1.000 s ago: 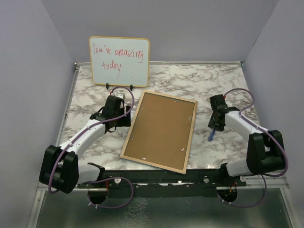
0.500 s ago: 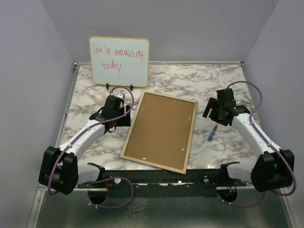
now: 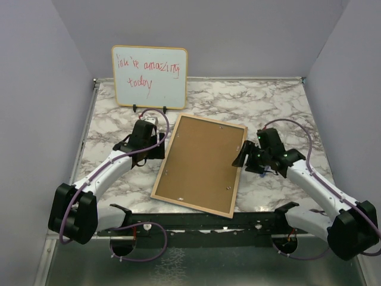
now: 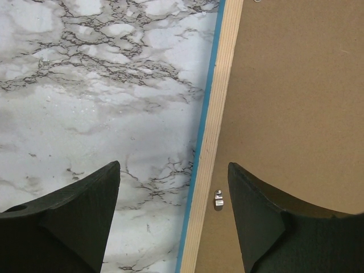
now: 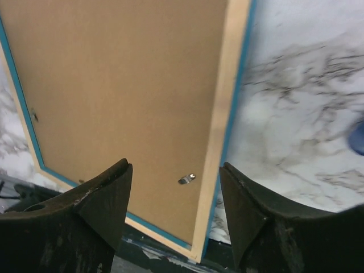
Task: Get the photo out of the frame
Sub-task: Turn over the photo frame at the center of the board.
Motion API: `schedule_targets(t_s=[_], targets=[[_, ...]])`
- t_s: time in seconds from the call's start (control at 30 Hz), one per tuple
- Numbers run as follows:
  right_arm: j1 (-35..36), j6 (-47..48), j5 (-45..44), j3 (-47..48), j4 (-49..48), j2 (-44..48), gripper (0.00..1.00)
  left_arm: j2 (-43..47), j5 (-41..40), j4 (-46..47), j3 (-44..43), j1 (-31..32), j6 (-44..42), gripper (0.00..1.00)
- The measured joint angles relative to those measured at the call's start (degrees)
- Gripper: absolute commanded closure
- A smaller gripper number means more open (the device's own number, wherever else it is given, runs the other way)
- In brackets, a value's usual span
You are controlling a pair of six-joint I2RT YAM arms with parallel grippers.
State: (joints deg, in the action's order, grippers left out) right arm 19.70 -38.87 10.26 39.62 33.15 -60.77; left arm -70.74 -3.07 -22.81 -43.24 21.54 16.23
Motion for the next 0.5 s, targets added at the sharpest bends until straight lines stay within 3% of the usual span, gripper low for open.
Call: schedule_targets(t_s=[0.17,0.5], targets=[[9.7,-5.1,-5.5,-0.7,0.1,-0.2,0.38,-0.1,0.0,0.0,0.0,0.3,0.0,0.23],[11.8,-6.1,-12.5,-2.3,1.2,-5.6,0.46,1.4,0.0,-0.1,0.0,2.4,0.0,0.22]])
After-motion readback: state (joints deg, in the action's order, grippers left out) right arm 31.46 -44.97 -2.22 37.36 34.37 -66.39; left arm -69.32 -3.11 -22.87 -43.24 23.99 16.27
